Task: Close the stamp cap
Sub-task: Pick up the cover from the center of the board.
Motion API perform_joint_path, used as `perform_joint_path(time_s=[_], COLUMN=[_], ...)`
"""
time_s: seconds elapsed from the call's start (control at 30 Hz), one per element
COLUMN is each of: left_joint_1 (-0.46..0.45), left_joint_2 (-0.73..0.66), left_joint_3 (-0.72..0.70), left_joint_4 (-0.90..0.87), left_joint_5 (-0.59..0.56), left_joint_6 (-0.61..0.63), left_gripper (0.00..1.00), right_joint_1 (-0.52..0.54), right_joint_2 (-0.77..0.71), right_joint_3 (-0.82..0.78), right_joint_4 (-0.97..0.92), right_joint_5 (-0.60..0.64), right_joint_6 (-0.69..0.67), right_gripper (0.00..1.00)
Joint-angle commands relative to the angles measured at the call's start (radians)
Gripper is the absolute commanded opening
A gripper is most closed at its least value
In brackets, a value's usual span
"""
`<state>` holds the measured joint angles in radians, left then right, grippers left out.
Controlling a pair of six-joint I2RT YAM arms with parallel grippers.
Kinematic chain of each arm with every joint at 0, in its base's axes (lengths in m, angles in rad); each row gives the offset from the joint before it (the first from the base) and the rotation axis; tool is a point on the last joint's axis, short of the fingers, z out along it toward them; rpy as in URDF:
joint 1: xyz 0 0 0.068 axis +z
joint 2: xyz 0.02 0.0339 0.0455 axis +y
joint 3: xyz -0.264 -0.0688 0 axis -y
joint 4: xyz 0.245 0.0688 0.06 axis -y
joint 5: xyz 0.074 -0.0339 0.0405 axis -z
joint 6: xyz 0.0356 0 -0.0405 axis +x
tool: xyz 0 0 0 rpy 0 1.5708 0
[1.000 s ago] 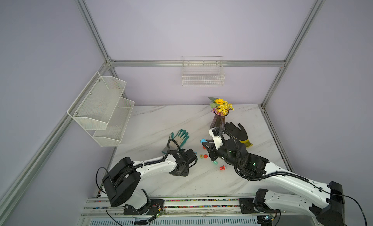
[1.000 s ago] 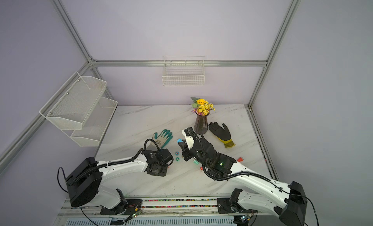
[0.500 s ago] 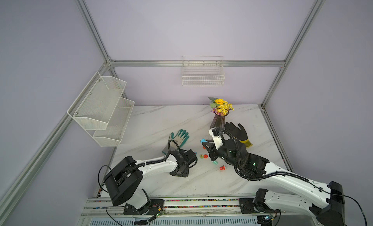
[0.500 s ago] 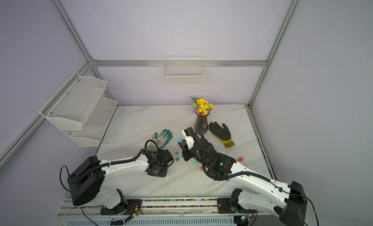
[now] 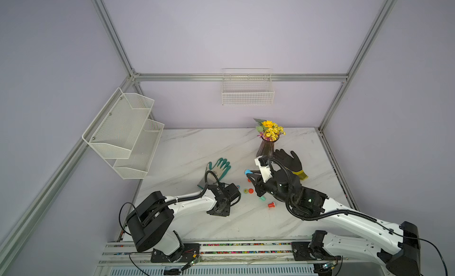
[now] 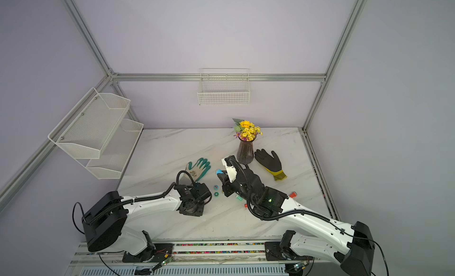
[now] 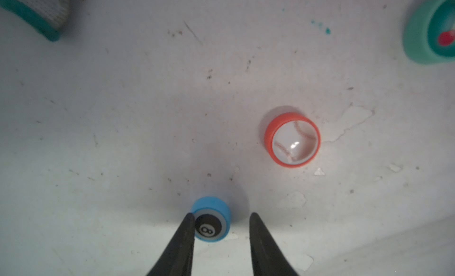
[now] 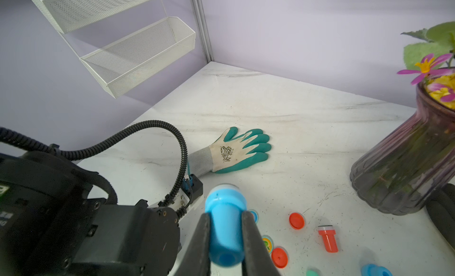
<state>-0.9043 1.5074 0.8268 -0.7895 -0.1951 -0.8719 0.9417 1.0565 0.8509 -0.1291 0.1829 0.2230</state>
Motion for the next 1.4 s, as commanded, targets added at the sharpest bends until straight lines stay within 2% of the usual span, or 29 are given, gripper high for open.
perform_joint_path(time_s=[0.0,0.2,0.83,1.1,1.37], left_joint_1=[0.001,0.001,0.001,-0.017,-0.024], left_joint_2=[-0.04,-0.059,0.026,-0.004,0.017], left_joint_3=[-0.019,-0.006,-0.042,0.025,0.035], left_joint_4=[-0.005,-0.023,0.038,-0.052,-0.059], left_joint_5=[-0.042,-0.047,-0.004,-0.068,-0.063], left_joint_6=[-0.013,-0.01,-0.012,-0.011,-0.01], left_gripper=[0.37,0.37,0.37,0.39,0.38], right_joint_1=[0.002,0.002,0.003,0.002,0.002], right_joint_2=[-0.008,-0.005,-0.007,-0.005,0.002], right_joint_3=[0.017,0.02,0.019,0.022,0.028], right_joint_4=[-0.012,-0.012,-0.015,-0.017,-0.017], right_joint_5=[-0.01,-0.011,-0.013,-0.012,-0.017], right_joint_6=[0.003,0.005,0.006,0.004,0.001], right_gripper=[0.0,0.0,0.0,0.0,0.0])
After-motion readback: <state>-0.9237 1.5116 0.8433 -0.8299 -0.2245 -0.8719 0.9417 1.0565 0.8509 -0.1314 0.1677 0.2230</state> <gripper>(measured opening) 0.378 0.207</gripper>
